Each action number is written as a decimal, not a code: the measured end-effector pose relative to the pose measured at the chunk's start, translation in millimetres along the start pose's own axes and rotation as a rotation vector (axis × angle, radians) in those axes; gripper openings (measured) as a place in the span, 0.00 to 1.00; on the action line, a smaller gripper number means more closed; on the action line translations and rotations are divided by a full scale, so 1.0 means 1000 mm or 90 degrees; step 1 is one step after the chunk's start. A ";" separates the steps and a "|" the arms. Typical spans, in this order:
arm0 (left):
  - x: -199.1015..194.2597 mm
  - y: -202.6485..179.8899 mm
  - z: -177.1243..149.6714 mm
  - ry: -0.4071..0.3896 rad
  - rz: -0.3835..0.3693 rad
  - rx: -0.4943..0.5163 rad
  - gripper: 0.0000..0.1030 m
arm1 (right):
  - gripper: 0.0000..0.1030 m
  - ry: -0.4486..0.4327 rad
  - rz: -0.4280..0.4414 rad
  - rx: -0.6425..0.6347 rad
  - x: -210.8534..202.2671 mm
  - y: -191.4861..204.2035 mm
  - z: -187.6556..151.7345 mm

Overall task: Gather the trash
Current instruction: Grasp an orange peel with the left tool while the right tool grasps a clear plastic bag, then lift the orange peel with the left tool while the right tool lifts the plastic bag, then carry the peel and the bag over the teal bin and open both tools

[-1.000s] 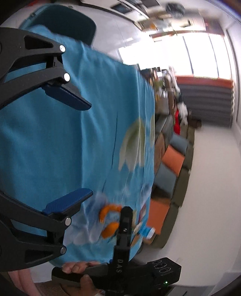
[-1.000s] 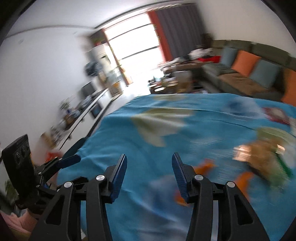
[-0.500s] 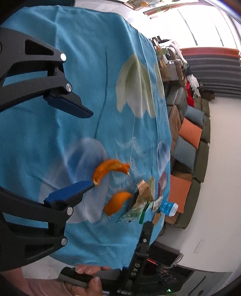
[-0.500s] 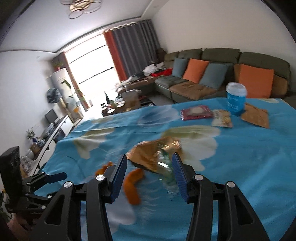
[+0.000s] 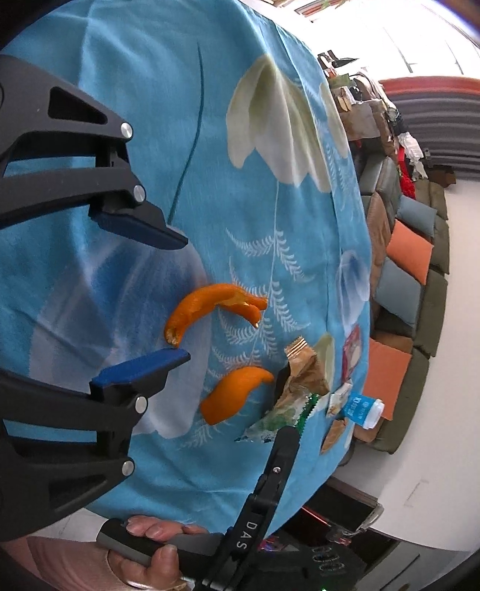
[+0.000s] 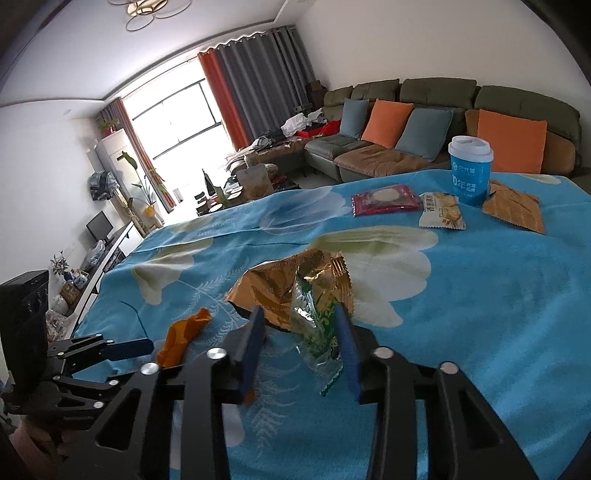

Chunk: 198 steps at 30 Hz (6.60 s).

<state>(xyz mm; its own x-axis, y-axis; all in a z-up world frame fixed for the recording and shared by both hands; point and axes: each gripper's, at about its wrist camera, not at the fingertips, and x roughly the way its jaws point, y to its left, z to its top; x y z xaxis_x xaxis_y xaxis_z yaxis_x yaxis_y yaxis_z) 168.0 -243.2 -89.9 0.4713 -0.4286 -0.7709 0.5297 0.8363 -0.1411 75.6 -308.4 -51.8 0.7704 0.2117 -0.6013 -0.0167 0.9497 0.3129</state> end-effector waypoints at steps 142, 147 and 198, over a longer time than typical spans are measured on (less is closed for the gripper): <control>-0.172 0.154 -0.104 -0.158 0.215 -0.261 0.14 | 0.09 0.099 0.382 -0.162 0.042 0.234 -0.008; -0.180 0.163 -0.111 -0.161 0.228 -0.275 0.14 | 0.09 0.118 0.402 -0.175 0.050 0.252 -0.010; -0.190 0.308 -0.182 -0.125 0.361 -0.489 0.15 | 0.09 0.287 0.497 -0.291 0.159 0.435 -0.040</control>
<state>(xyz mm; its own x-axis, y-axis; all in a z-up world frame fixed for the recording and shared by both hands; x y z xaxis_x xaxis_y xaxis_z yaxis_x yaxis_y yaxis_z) 113.5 157.4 -100.0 0.6609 0.1149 -0.7416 -0.3828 0.9016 -0.2014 165.0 147.2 -40.4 0.1283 0.7899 -0.5996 -0.7290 0.4851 0.4830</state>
